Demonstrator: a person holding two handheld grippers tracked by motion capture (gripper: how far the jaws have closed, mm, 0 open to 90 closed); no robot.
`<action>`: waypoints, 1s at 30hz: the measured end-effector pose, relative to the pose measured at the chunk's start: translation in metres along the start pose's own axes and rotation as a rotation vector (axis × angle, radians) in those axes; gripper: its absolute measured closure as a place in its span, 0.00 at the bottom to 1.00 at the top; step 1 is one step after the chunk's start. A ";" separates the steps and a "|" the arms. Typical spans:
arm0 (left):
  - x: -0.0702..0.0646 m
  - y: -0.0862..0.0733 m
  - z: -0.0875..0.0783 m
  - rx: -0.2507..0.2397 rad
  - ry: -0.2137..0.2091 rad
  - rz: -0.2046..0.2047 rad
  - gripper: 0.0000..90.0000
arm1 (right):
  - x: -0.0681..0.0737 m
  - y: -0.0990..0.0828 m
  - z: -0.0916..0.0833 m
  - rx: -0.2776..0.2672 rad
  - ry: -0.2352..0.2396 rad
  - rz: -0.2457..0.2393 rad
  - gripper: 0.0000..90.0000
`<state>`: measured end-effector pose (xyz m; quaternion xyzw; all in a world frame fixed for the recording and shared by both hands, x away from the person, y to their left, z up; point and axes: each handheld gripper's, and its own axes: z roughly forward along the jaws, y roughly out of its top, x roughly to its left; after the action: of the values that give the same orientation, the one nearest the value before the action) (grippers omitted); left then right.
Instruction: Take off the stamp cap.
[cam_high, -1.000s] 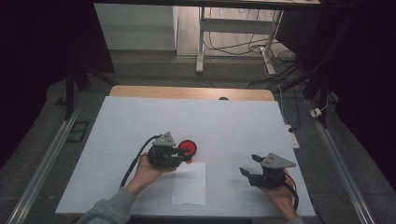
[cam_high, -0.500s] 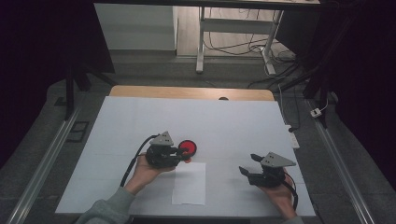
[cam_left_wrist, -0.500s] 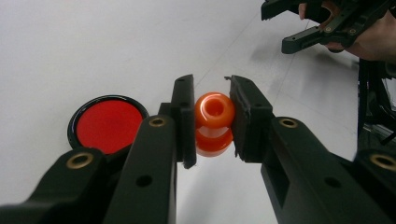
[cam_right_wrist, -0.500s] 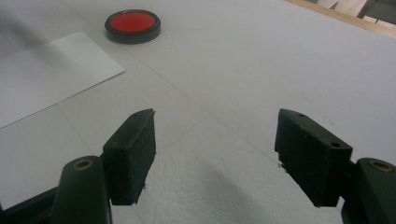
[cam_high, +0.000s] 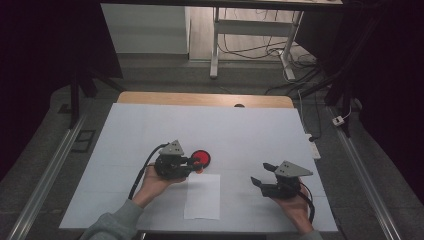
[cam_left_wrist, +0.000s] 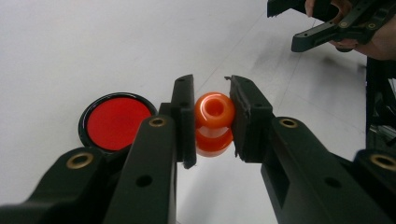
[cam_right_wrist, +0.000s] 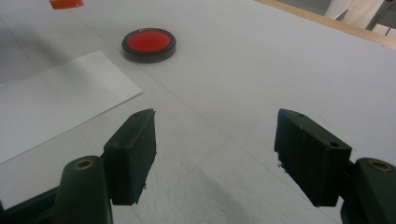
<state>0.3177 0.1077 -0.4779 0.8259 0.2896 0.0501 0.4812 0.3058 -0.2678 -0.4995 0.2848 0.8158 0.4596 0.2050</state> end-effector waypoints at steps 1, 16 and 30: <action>0.000 0.000 0.000 0.000 0.002 0.000 0.80 | 0.001 0.001 0.001 -0.008 0.012 0.007 0.32; -0.003 0.002 0.000 -0.004 0.007 0.007 0.80 | 0.017 0.013 0.010 -0.011 0.054 -0.019 0.33; 0.000 0.004 0.001 -0.006 0.007 0.006 0.80 | 0.028 0.019 0.027 -0.014 0.094 -0.026 0.33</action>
<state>0.3193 0.1054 -0.4747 0.8251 0.2884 0.0553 0.4827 0.3059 -0.2242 -0.4981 0.2505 0.8250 0.4756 0.1745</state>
